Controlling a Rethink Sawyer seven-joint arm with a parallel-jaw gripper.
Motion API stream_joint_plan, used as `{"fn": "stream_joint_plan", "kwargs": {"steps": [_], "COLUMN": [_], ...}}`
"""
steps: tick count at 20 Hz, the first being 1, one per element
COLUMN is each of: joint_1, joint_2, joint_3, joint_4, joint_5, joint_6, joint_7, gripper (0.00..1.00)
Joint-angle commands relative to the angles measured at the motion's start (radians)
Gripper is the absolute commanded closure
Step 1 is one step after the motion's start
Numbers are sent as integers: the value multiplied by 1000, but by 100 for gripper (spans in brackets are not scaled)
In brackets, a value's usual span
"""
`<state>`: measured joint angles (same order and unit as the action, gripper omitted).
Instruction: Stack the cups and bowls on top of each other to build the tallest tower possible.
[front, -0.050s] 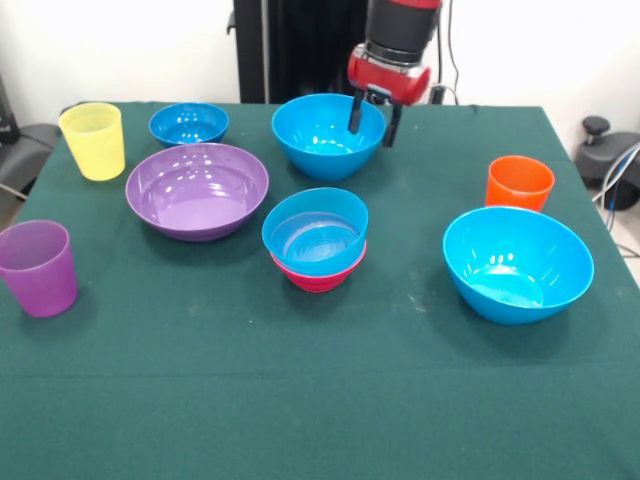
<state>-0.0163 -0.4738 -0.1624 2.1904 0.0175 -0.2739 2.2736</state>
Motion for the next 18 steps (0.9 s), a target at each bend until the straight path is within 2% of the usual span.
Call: {"fn": "stream_joint_plan", "kwargs": {"steps": [1,4,9,14,18], "joint_1": [-55,-78,-80,-21,-4], "joint_2": [112,108,134,126,116], "joint_3": [107,112,114,57,31], "joint_4": [10,11,-12,-46,-72], "joint_5": [-3,-29,-48,-59,-104], "joint_6": [-72,-55,-69,-58,-46], "joint_7": [200,205,198,138,86], "gripper": [0,0,0,0,0]}}
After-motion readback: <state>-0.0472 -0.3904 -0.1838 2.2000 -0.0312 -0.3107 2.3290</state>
